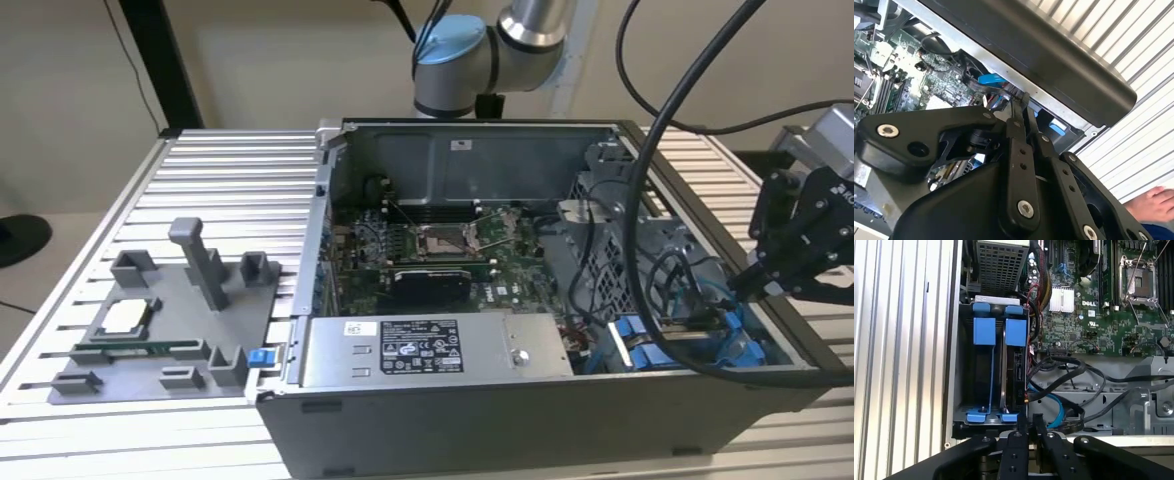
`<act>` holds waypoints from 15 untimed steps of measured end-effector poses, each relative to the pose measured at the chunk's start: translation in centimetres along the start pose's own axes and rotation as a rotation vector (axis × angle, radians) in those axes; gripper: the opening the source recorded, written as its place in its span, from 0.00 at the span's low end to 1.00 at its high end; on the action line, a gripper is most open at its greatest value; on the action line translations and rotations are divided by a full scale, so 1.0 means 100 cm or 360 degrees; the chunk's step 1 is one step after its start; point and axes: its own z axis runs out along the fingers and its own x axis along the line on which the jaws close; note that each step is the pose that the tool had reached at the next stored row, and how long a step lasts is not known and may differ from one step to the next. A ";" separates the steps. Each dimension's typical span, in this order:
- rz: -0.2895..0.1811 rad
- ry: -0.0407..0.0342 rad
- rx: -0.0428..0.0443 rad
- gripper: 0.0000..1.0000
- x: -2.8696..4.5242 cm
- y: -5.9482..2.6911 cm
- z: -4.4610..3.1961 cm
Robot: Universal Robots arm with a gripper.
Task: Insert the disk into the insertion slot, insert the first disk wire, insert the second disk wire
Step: 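Insert the second disk wire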
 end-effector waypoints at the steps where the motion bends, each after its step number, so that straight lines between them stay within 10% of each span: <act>1: 0.0000 0.0000 0.0000 0.00 0.0000 0.0000 0.0000; 15: 0.0000 0.0000 0.0000 0.00 -0.0018 0.0037 -0.0117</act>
